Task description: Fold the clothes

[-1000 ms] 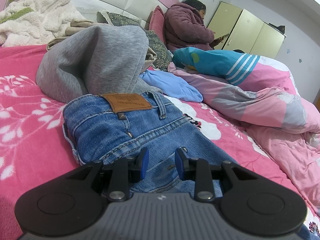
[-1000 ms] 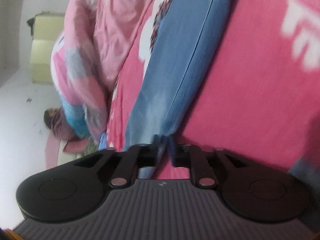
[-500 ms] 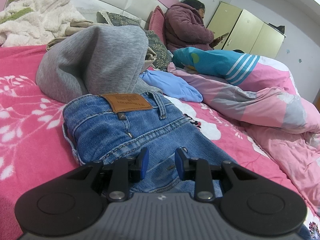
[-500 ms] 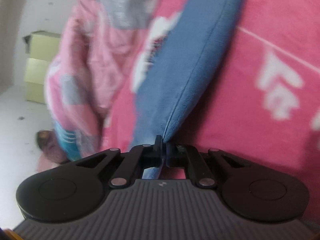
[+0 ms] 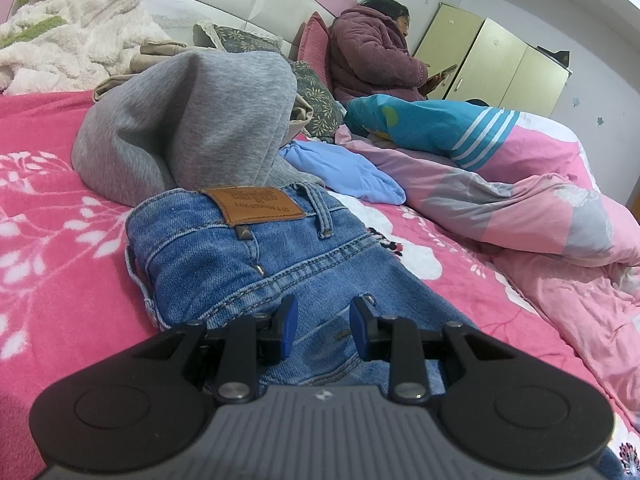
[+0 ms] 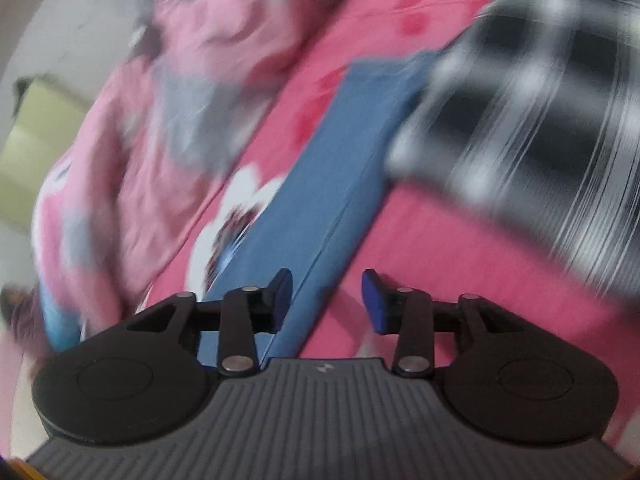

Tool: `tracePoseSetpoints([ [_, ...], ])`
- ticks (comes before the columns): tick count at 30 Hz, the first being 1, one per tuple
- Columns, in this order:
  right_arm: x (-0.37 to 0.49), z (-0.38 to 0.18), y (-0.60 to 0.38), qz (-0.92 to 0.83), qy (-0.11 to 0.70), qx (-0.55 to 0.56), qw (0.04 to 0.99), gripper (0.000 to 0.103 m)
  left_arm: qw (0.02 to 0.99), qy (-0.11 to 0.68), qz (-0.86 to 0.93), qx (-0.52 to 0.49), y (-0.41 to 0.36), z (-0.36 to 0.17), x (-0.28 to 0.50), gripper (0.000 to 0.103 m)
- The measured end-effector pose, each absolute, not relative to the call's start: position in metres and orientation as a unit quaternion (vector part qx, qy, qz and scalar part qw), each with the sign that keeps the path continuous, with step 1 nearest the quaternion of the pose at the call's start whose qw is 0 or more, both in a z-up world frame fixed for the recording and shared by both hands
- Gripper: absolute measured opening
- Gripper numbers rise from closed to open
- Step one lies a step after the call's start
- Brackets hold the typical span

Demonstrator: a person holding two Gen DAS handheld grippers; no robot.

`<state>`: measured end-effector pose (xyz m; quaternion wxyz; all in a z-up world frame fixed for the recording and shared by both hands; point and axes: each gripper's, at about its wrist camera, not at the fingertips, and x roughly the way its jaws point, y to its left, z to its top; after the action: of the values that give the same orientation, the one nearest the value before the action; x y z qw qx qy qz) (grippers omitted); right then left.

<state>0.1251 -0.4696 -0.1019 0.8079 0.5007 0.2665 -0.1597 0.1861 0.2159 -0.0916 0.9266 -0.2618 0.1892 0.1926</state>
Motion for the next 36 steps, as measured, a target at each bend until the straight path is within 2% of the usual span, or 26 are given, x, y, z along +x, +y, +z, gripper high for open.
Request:
tracePoseSetpoints([
  [9, 0.163, -0.114, -0.504, -0.173, 0.267, 0.533, 0.784, 0.039, 0.928, 0.189, 0.195, -0.256, 0.215, -0.092, 0.186, 0.030],
  [14, 0.172, -0.098, -0.510, -0.169, 0.274, 0.508, 0.799, 0.040, 0.928, 0.189, 0.195, -0.255, 0.214, -0.091, 0.187, 0.030],
  [19, 0.183, -0.110, -0.521, -0.180, 0.279, 0.516, 0.790, 0.038, 0.928, 0.189, 0.195, -0.255, 0.214, -0.091, 0.186, 0.030],
  [21, 0.191, -0.106, -0.522, -0.182, 0.273, 0.503, 0.799, 0.032, 0.928, 0.188, 0.195, -0.255, 0.214, -0.091, 0.186, 0.030],
  [22, 0.194, -0.099, -0.521, -0.179, 0.268, 0.488, 0.811, 0.009, 0.928, 0.188, 0.195, -0.255, 0.214, -0.091, 0.186, 0.030],
  [23, 0.198, -0.090, -0.521, -0.175, 0.263, 0.468, 0.825, 0.006, 0.928, 0.188, 0.195, -0.254, 0.214, -0.091, 0.186, 0.030],
  [28, 0.197, -0.031, -0.493, -0.153, 0.224, 0.317, 0.909, 0.005, 0.928, 0.188, 0.195, -0.254, 0.214, -0.091, 0.185, 0.030],
  [33, 0.191, -0.077, -0.527, -0.208, 0.301, 0.375, 0.852, 0.005, 0.928, 0.188, 0.194, -0.256, 0.213, -0.091, 0.185, 0.030],
  [36, 0.184, -0.066, -0.525, -0.190, 0.269, 0.378, 0.865, 0.005, 0.928, 0.188, 0.194, -0.256, 0.214, -0.091, 0.185, 0.030],
])
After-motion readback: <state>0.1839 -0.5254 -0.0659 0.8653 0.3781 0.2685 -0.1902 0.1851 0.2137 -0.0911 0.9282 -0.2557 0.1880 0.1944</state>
